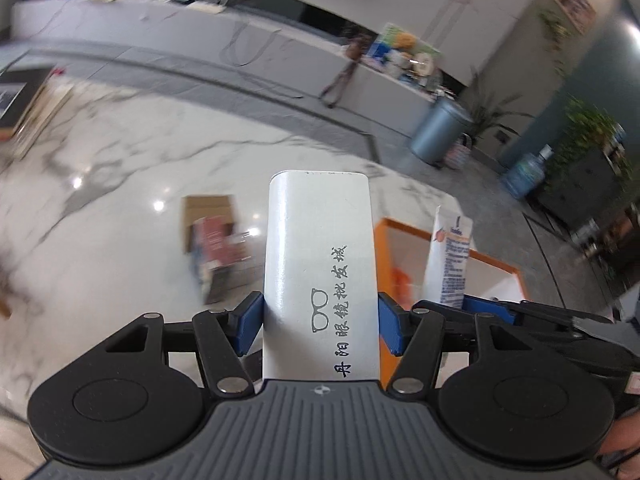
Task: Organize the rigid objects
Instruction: 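Carry the glasses case with the left tool while the right carries the Vaseline tube to the box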
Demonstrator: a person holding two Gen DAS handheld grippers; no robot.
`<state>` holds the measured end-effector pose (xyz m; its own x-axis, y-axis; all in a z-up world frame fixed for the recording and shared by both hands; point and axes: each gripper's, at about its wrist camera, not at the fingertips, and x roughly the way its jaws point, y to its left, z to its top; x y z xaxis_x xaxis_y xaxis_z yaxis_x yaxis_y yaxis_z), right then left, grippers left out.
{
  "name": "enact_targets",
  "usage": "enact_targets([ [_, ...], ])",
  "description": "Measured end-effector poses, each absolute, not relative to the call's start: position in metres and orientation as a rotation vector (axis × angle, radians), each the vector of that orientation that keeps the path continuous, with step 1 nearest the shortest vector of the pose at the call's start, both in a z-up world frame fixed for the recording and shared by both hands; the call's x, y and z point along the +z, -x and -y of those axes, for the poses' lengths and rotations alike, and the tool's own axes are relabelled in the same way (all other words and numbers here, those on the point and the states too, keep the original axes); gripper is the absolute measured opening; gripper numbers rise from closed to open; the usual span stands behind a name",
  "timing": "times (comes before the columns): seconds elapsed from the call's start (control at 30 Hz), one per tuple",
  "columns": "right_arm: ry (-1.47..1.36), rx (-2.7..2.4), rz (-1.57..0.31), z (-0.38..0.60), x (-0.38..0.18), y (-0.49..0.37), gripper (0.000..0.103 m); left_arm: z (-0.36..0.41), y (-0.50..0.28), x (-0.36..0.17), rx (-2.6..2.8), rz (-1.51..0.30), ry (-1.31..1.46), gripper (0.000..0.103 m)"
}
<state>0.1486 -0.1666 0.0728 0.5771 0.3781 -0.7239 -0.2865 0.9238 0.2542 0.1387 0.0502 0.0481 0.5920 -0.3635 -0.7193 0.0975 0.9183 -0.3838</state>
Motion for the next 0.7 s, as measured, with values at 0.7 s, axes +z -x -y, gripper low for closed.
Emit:
enact_targets([
  [0.7, -0.191, 0.126, -0.927, 0.328, 0.026, -0.148, 0.046, 0.123, -0.195, 0.007, -0.536, -1.096, 0.182, 0.069],
])
